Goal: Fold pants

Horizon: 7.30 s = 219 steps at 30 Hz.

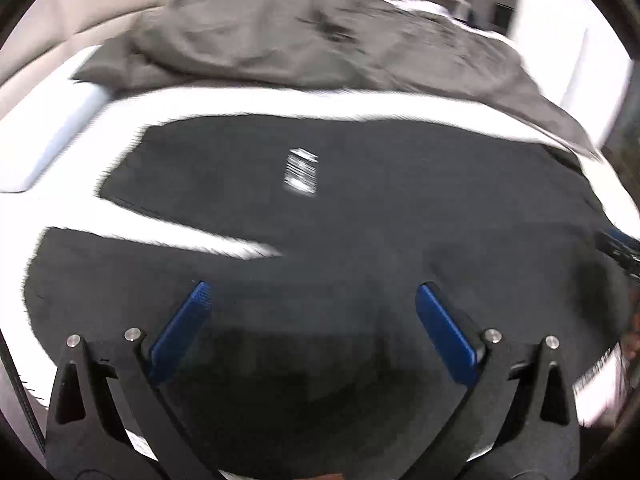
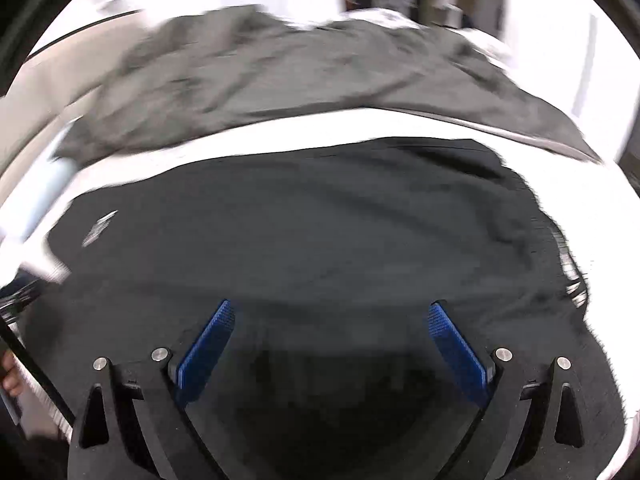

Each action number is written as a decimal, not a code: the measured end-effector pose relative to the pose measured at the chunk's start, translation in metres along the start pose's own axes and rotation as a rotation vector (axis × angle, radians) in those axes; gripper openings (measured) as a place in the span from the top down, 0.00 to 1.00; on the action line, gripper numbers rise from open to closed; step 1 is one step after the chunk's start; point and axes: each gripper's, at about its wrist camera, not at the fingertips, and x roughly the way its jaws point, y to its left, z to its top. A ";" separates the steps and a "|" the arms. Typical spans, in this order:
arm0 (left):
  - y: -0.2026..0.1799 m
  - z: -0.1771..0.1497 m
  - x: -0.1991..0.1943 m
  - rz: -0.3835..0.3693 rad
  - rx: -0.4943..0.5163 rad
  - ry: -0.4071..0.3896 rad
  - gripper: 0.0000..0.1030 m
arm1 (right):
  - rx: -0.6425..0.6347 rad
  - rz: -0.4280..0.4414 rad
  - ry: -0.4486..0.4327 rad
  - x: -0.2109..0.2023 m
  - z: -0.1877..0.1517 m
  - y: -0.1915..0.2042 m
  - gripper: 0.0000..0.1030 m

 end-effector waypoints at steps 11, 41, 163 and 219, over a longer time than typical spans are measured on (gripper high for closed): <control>0.064 -0.048 0.003 0.187 -0.146 0.055 0.01 | -0.062 -0.233 0.063 0.005 -0.068 -0.006 0.01; 0.283 -0.127 -0.048 -0.298 -0.892 -0.065 0.13 | 0.377 0.058 -0.126 -0.100 -0.141 -0.135 0.03; -0.043 0.052 0.065 -0.455 -0.267 0.108 0.02 | 0.822 0.285 -0.048 0.070 0.006 -0.177 0.79; 0.024 0.034 0.079 -0.226 -0.350 0.072 0.01 | 1.011 0.070 -0.207 0.020 -0.012 -0.271 0.33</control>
